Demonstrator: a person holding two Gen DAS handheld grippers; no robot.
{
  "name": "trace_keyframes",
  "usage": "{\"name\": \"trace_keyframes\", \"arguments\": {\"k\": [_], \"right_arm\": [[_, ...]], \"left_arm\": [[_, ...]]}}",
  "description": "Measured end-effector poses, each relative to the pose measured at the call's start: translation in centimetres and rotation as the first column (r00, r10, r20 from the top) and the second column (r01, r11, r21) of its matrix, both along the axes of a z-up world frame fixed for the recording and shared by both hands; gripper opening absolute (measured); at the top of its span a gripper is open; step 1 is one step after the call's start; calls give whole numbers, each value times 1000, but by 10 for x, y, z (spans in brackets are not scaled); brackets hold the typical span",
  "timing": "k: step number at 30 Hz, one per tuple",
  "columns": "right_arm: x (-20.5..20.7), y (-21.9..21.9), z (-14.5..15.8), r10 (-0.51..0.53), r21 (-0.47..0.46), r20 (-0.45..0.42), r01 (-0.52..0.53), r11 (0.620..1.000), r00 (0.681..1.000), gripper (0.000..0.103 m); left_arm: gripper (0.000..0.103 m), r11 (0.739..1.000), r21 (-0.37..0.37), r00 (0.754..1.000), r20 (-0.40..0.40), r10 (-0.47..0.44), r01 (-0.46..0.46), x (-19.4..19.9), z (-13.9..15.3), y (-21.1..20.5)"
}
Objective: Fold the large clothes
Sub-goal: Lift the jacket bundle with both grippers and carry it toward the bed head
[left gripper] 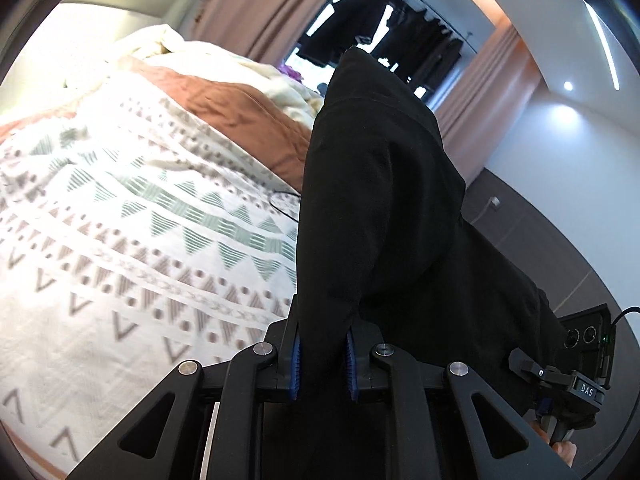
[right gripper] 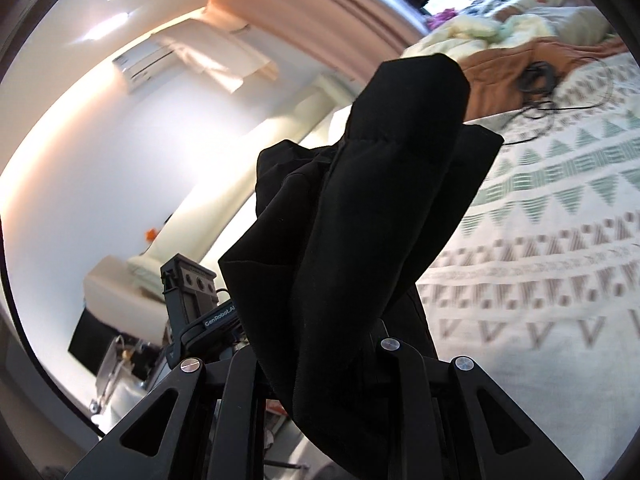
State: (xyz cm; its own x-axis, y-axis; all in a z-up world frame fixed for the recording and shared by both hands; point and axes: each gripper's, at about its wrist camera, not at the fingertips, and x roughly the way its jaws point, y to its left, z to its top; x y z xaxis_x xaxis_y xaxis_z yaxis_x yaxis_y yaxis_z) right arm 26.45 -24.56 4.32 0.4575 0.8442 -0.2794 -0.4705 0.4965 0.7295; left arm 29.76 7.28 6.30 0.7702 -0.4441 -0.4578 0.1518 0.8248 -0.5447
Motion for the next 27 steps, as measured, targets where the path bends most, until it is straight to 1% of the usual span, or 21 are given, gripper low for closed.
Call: {"name": "trace_keyframes", "arguments": {"k": [4,5,12,18,21,23,27], "right_arm": [[1,51,8,59,-3,9,-59,998,998,20],[2,70,10,82,-6,13,-82,997,997,20],[5,173,13,203,-20,18,-202,979,979,20],[1,263,11,303,-34,22,-302,953,953,20],[0,298,6,343,-39,17,-342,939,939,20],[-2,331,3,374,-42,11,-373,927,928,20],[-6,371,-6,417,-42,1,-416,908,909,20]], "left_arm": [[17,998,4,998,7,61,-61,-20,10,49],[17,997,5,997,12,79,-79,-27,12,63],[17,980,-5,980,25,197,-197,-68,19,157],[17,956,-19,955,27,294,-294,-101,19,242],[17,942,-31,942,29,334,-333,-104,16,274],[17,933,-31,933,31,359,-358,-107,13,291],[17,911,-42,911,30,412,-411,-124,6,338]]}}
